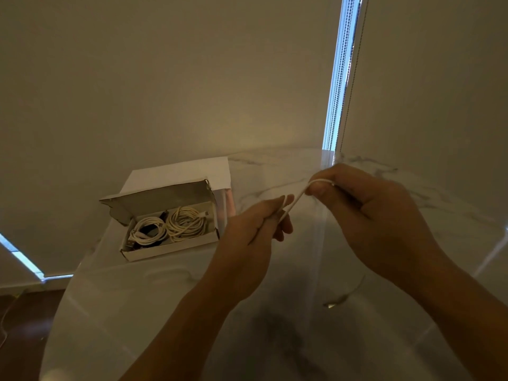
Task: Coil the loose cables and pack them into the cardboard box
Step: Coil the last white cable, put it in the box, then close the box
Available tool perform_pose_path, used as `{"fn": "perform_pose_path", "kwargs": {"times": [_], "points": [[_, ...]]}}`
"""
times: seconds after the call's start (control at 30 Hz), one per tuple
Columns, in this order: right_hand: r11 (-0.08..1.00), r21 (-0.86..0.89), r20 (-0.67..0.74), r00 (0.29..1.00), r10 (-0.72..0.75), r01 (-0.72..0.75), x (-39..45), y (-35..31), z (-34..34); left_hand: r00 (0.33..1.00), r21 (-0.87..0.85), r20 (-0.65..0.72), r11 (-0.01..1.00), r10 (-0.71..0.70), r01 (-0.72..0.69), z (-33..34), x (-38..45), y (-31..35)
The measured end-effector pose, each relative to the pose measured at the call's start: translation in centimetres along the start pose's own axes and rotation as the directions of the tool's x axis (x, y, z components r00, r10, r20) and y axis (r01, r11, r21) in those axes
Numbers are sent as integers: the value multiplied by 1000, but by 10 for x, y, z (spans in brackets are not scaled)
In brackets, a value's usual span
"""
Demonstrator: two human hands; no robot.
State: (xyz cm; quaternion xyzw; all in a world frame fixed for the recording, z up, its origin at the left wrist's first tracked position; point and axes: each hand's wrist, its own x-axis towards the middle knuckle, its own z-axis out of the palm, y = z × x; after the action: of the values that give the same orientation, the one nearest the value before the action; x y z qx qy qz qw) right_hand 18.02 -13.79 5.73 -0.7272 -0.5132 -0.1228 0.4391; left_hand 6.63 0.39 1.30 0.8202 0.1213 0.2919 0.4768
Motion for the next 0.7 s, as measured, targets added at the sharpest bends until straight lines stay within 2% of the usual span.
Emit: {"fn": "perform_pose_path", "kwargs": {"times": [0.13,0.33,0.53,0.6,0.7], "points": [[998,4,-65,996,69,-69,3,6,2,1000,-21,19,1000,-3,4,1,-1,-1],[982,52,-86,979,184,-180,6,19,7,997,-114,57,992,-49,55,3,1,-3],[960,53,-24,960,277,-276,9,34,10,993,-296,72,948,-97,114,6,4,-5],[953,65,7,955,297,-297,10,41,12,995,-383,57,919,-81,97,6,5,-5],[946,54,65,947,315,-319,9,47,18,989,-515,71,844,-131,149,6,7,-6]]}}
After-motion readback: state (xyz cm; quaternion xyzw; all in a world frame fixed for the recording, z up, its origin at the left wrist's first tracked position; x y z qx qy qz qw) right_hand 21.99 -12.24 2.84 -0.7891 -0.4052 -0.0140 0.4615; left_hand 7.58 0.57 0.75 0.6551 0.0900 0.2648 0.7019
